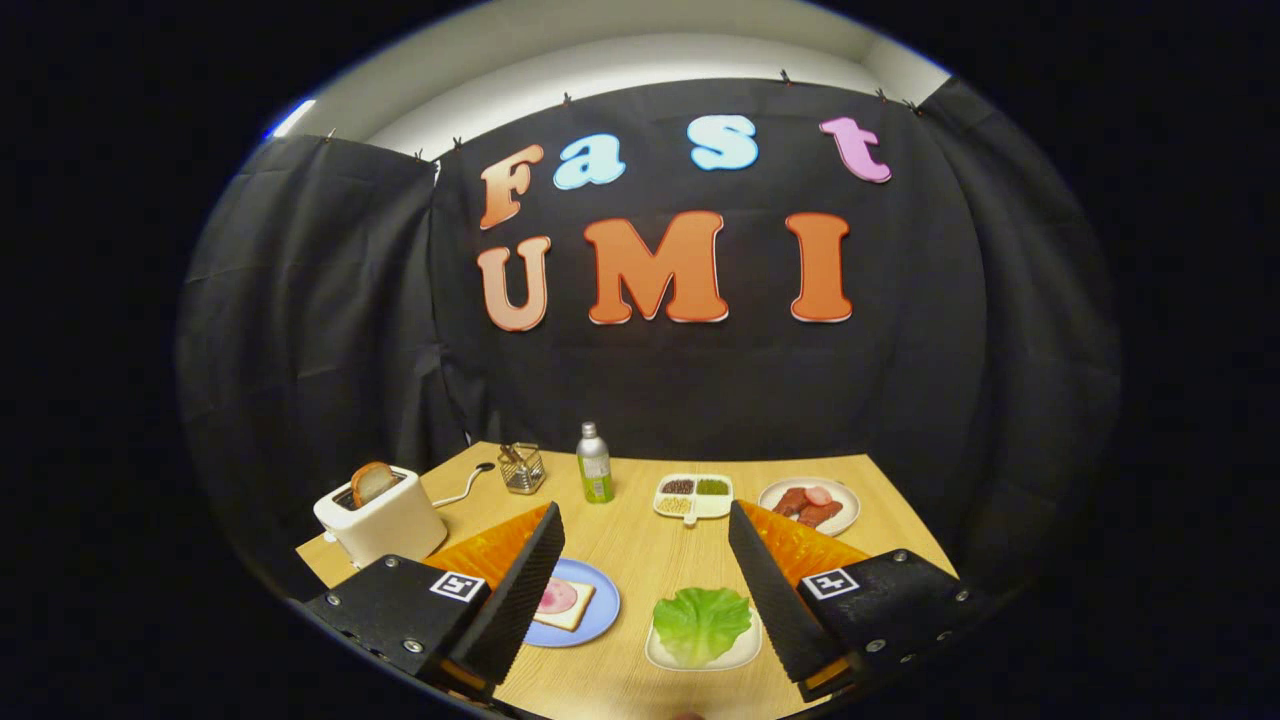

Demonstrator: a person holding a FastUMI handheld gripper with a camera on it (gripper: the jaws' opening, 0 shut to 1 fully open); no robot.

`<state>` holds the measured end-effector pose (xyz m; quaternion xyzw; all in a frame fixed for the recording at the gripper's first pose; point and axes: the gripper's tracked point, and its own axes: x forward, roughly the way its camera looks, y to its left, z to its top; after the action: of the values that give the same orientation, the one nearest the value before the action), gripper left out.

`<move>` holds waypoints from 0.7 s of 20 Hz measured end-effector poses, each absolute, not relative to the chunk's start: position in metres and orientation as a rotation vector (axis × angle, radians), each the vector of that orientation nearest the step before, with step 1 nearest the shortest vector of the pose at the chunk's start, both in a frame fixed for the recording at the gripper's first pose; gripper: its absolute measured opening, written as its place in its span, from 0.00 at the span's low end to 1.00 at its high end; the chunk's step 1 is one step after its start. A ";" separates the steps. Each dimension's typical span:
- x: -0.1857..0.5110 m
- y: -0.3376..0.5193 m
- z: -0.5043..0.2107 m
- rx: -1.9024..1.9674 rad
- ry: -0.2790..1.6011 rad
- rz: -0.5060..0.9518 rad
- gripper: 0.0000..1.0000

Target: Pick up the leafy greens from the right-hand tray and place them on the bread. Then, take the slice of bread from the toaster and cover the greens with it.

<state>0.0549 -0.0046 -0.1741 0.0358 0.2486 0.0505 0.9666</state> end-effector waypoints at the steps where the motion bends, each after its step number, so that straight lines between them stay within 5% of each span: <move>1: 0.056 -0.004 -0.186 0.081 0.539 0.110 0.99; 14: 0.056 -0.024 -0.334 0.122 0.998 0.050 0.98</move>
<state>0.0562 -0.0240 -0.3343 0.0584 0.4782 0.0238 0.8760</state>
